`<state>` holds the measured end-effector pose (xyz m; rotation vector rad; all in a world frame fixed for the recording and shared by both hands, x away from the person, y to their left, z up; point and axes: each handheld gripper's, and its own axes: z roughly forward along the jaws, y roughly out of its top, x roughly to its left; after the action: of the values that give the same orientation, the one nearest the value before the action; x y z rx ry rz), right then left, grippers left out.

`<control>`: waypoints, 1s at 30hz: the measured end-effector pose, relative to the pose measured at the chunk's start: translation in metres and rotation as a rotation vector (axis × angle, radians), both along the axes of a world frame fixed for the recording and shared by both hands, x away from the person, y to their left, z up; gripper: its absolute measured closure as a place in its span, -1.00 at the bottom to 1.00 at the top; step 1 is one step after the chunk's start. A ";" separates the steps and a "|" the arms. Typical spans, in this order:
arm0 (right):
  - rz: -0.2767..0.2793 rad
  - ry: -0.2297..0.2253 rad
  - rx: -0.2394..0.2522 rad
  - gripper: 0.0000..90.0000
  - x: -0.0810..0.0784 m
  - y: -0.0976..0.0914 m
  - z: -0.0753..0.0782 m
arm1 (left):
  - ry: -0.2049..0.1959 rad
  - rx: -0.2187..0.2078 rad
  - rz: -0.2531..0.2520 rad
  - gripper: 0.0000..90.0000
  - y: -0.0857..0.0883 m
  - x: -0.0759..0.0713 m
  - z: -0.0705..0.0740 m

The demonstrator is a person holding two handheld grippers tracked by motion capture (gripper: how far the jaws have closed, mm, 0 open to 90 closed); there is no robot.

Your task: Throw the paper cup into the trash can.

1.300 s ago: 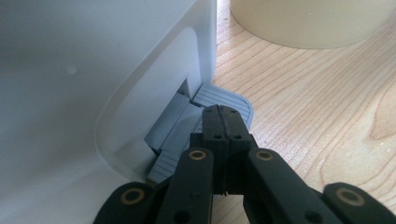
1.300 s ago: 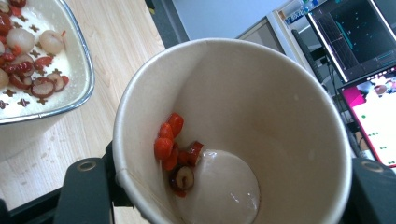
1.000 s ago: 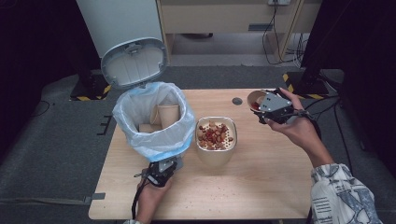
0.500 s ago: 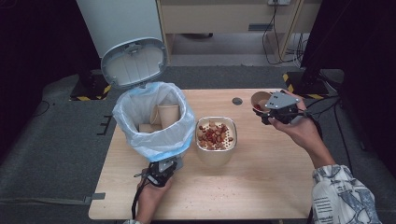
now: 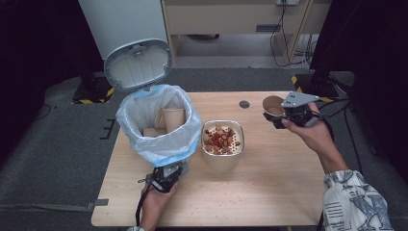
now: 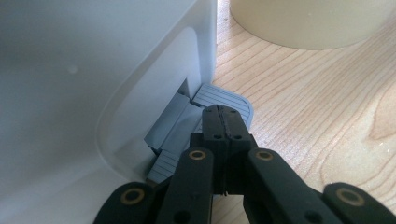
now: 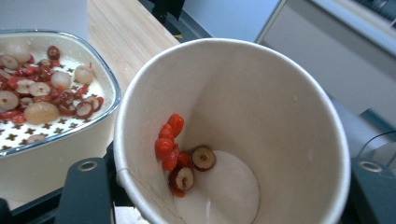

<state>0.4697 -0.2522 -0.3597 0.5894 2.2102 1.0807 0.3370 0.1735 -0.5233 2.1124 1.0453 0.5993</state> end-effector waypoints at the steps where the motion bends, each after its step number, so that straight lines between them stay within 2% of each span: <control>1: -0.002 0.017 0.008 -0.27 0.001 -0.001 -0.001 | 0.000 -0.001 0.000 0.99 0.000 0.000 0.000; 2: 0.001 0.038 0.018 -0.27 0.001 -0.002 -0.002 | 0.000 -0.001 0.000 0.99 0.000 0.000 0.000; 7: 0.014 0.073 0.034 -0.27 0.002 -0.002 -0.002 | 0.000 0.001 0.000 0.99 0.000 0.000 0.000; 8: 0.024 0.098 0.049 -0.27 0.002 -0.002 -0.002 | -0.001 0.001 0.000 0.99 0.000 0.000 0.000; 10: 0.031 0.121 0.057 -0.27 0.003 -0.001 -0.002 | -0.001 0.000 0.000 0.99 0.000 0.000 0.000; 12: 0.034 0.127 0.061 -0.27 0.003 -0.001 -0.002 | -0.001 0.001 0.000 0.99 0.000 0.000 0.000; 14: 0.045 0.153 0.084 -0.27 0.005 0.000 -0.001 | 0.000 0.000 0.000 0.99 0.000 0.000 0.000; 26: 0.060 0.229 0.140 -0.27 0.008 -0.001 0.001 | -0.001 0.001 0.000 0.99 0.000 0.000 0.000; 30: 0.059 0.241 0.148 -0.27 0.008 -0.002 0.003 | 0.000 0.000 0.000 0.99 0.000 0.000 0.000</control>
<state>0.4780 -0.2545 -0.3566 0.7574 2.3787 1.2694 0.3370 0.1735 -0.5233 2.1122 1.0458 0.5993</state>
